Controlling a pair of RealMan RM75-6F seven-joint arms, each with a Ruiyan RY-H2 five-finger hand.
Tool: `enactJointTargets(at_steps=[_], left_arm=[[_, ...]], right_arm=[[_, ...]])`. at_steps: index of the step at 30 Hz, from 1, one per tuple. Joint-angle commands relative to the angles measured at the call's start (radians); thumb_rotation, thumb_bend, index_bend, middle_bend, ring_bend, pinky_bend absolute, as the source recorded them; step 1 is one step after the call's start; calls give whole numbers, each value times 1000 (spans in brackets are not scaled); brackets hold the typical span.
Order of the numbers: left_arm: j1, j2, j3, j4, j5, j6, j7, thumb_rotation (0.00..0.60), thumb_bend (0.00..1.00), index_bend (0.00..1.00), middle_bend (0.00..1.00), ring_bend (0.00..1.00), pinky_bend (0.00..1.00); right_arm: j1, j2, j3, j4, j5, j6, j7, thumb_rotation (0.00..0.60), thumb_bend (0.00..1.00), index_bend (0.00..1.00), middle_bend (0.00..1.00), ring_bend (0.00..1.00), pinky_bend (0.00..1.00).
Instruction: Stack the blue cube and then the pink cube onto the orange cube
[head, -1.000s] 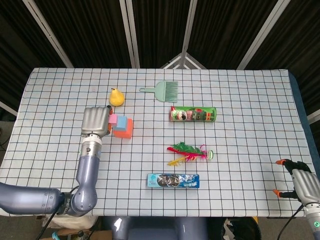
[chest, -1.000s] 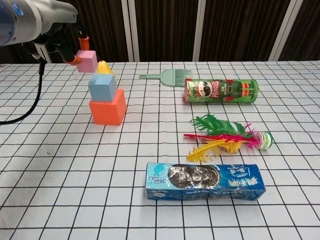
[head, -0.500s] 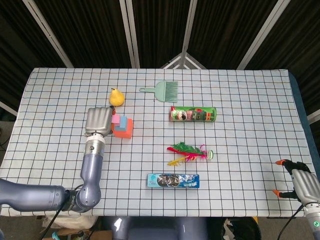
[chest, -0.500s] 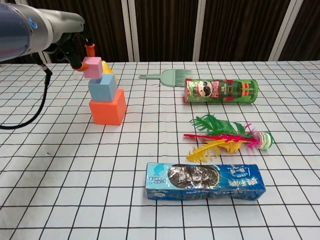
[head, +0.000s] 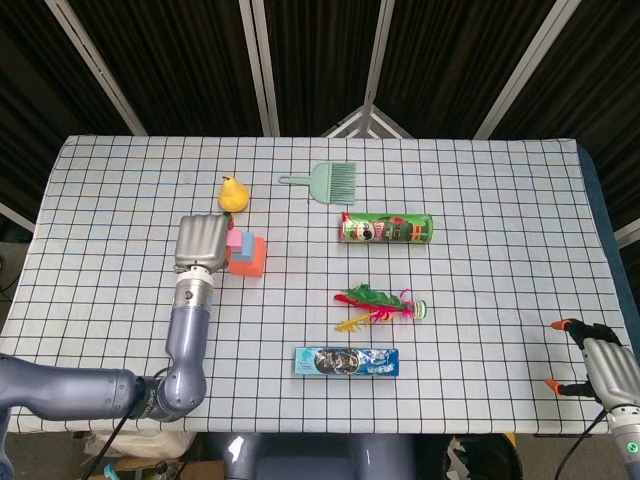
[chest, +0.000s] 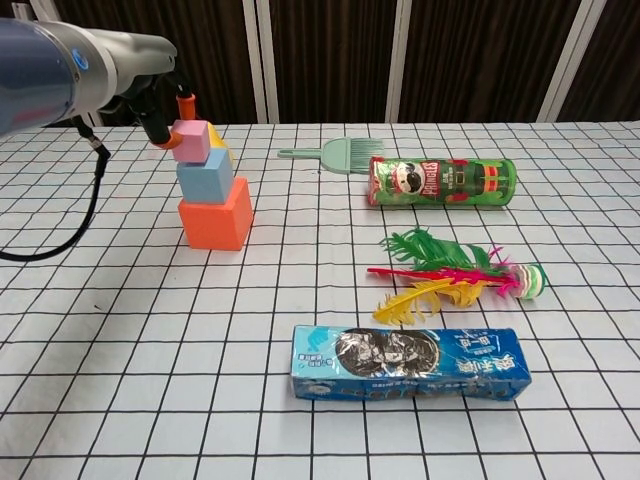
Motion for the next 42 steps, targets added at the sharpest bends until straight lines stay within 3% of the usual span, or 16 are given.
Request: enactJointTargets(at_steps=[1,42], left_arm=[[-2,-3,0,7,-4,-7,0,600,467,426,872,751,865],[-14,-15,3,47,4,-26,-9,600,467,427,873,751,865]], right_arm=[[0,0,0,0,0,-1,0,600,171,251,202,194,98],[3,1,-1,-2,10,-10,-6,600,171,251,202,194,97]])
